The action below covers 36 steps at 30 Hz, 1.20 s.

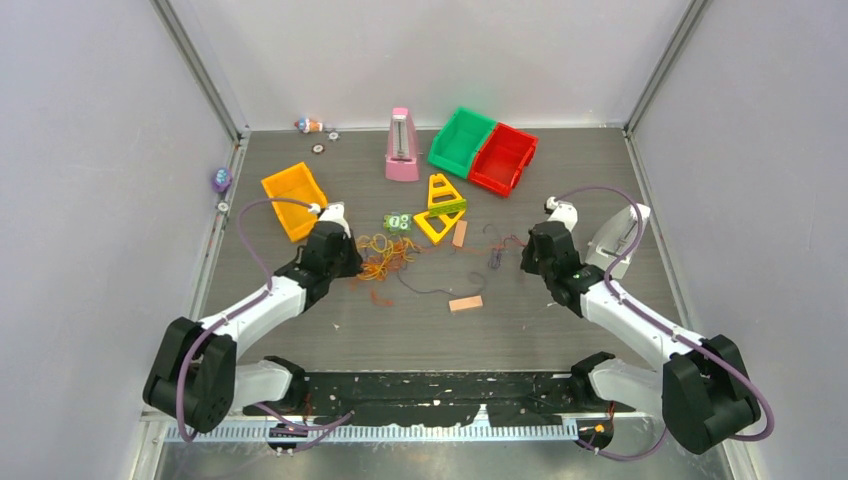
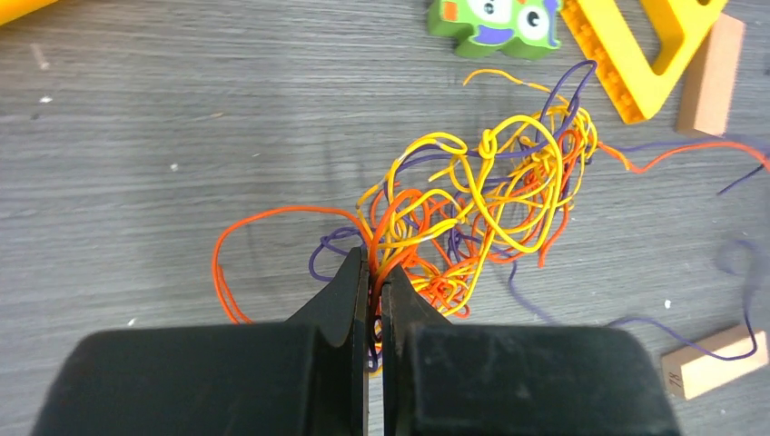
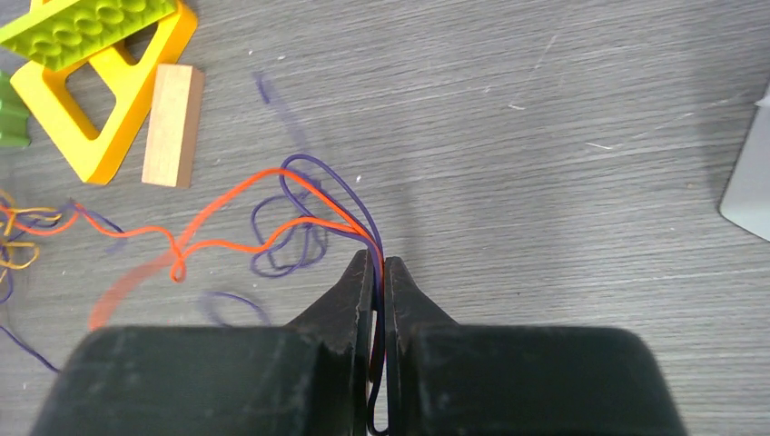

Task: Untangle the cables
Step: Untie the cable.

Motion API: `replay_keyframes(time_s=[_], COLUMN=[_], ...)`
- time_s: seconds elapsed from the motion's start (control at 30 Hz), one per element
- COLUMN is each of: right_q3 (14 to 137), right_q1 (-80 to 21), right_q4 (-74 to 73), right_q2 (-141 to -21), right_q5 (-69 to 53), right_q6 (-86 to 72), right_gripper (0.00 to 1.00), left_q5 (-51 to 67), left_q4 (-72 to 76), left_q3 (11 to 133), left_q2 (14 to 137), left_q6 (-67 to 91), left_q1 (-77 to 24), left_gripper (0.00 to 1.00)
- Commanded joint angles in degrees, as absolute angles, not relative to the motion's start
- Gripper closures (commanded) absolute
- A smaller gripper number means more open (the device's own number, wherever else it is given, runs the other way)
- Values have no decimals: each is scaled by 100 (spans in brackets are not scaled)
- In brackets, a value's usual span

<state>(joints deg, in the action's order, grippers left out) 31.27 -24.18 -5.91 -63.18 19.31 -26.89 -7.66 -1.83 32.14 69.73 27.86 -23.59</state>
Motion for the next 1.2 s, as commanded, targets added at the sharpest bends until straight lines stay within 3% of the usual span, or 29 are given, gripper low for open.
replay_keyframes(time_s=[0.0, 0.03, 0.1, 0.27, 0.37, 0.5, 0.7, 0.93, 1.17], right_q3=[3228, 3222, 3211, 3343, 3454, 3585, 4065, 4612, 4911], right_q1=[-2391, -2391, -2395, -2391, -2392, -2390, -2389, -2536, -2725], right_q4=[-297, -254, -82, 68, -119, -365, -791, -977, -915], right_q2=[-6200, -6181, -6122, -6063, -6052, -6119, -6906, -7765, -8363], right_q5=[1316, 1032, 458, -575, -611, -378, -174, -287, -247], right_q6=[-2436, -2369, -2146, -1855, -1773, -1748, -1708, -1500, -1472], right_gripper=[94, 93, 78, 64, 37, 21, 21, 36, 43], left_q5=[-82, 55, 321, 639, 702, 635, 638, 714, 694], left_q4=[334, 250, 283, 587, 628, 624, 615, 613, 616], left_q3=[3468, 3549, 3563, 3387, 3346, 3317, 3311, 3352, 3341], left_q2=[7181, 7218, 7210, 7032, 6948, 6846, 6802, 6894, 6921], left_q6=[2498, 2396, 2300, 2261, 2228, 2230, 2224, 2224, 2210], left_q1=[-2338, -2338, -2351, -2358, -2365, -2366, -2364, -2364, -2365], left_gripper=[100, 100, 100, 100, 100, 100, 100, 100, 100])
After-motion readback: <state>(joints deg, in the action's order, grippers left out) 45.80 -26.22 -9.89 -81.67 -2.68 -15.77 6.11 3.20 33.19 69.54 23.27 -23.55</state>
